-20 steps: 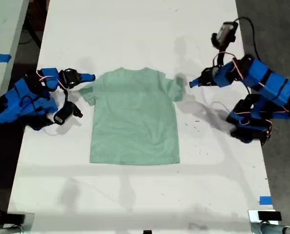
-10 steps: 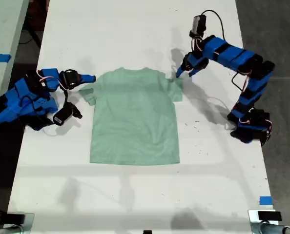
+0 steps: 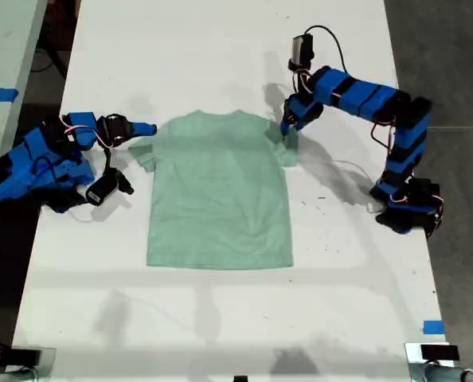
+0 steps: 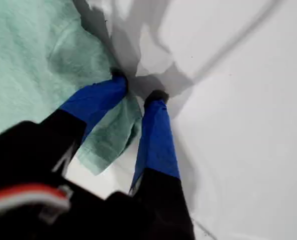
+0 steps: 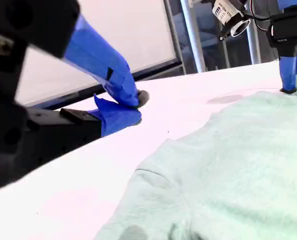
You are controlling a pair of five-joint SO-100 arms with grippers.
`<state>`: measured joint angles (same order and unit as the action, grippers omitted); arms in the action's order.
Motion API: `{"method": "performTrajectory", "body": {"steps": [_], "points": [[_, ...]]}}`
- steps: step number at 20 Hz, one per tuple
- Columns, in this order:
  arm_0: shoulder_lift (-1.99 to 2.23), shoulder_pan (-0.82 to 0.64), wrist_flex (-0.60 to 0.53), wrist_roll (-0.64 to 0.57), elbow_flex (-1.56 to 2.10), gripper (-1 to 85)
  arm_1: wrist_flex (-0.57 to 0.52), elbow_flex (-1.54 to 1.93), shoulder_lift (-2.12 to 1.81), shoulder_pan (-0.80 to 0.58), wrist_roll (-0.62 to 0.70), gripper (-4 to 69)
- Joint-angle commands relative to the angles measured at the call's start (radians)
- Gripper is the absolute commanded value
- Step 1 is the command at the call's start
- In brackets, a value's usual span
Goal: Fold t shirt
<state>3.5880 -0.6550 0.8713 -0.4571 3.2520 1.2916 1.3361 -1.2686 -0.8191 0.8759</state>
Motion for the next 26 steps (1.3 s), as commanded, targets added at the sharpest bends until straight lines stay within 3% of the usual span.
{"method": "performTrajectory", "body": {"steps": [1,8,12,21,22,23,26], "points": [[0.009,0.011,-0.006,-0.003,0.038,-0.3,0.038,-0.066,-0.064,0.051,-0.023,1.5],[0.009,0.012,-0.006,0.0,0.038,-0.3,0.14,-0.103,-0.276,0.058,-0.064,1.5],[0.009,0.012,-0.006,0.0,0.038,-0.3,0.163,-0.256,-0.255,0.227,-0.043,1.5],[0.009,0.012,-0.006,0.002,0.038,-0.3,-0.061,-0.308,-0.183,0.577,-0.028,1.5],[0.009,0.012,-0.006,0.002,0.038,-0.3,-0.08,-0.311,-0.166,0.598,-0.034,2.8],[0.009,0.012,-0.006,0.002,0.038,-0.3,-0.097,-0.316,-0.146,0.612,-0.037,11.3],[0.009,0.014,-0.006,0.002,0.038,-0.3,-0.071,-0.327,-0.103,0.592,-0.057,25.5]]}}
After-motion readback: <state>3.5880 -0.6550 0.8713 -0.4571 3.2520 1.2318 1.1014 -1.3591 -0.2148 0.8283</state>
